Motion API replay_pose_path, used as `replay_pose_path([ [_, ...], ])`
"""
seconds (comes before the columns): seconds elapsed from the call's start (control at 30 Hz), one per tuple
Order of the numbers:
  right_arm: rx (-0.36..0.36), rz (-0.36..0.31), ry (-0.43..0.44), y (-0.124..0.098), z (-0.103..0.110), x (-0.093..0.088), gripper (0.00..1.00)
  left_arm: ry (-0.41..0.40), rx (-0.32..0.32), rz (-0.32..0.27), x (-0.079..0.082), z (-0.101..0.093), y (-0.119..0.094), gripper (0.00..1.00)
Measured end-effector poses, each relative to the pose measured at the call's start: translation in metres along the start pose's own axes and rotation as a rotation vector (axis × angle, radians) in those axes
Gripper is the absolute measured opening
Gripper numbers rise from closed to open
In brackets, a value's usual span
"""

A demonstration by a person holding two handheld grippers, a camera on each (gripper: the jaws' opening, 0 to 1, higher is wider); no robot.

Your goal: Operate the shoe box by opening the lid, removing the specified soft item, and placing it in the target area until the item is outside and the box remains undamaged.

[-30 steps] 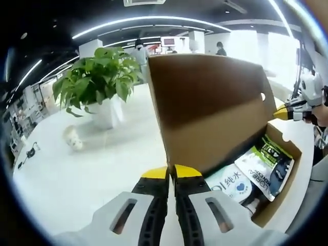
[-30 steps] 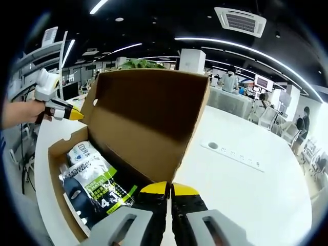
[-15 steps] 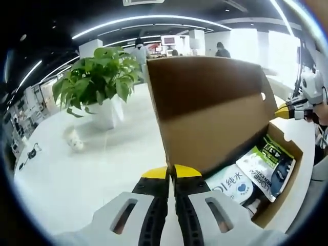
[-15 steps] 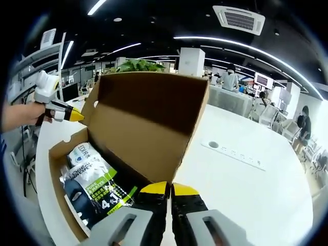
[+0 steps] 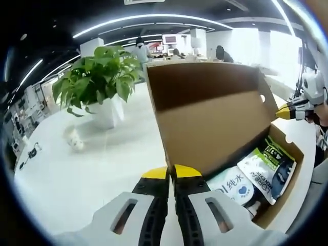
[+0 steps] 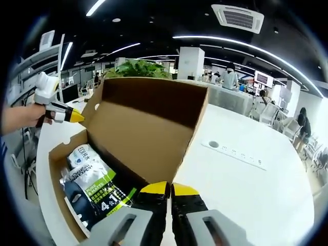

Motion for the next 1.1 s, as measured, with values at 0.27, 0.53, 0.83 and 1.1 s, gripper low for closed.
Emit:
replay_pose_path([
  [0.27,0.001,-0.002,0.014,0.001,-0.001,0.001,0.00,-0.002,-0.001,0.007,0.002,0.000,0.002,0.01],
  [0.53,0.003,-0.001,0.022,0.003,-0.004,0.002,0.00,-0.010,-0.002,0.016,0.003,0.000,0.005,0.01],
  [0.83,0.006,0.000,0.037,0.006,-0.008,0.004,0.00,-0.009,-0.002,0.021,0.005,0.001,0.010,0.01],
  [1.1,0.009,0.000,0.066,0.008,-0.011,0.005,0.00,-0.002,-0.002,0.026,0.007,0.001,0.012,0.01],
])
Point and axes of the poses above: the point that each gripper's makers call its tool centre point, and the gripper's own axes: y roughly forward along the fingers, z roughly to its left, x roughly out of its top, the point moved 10 cm from there along -y, roughly backward along the fingers, and after that the axes turned 15 degrees about x, right-handed, at the moved point
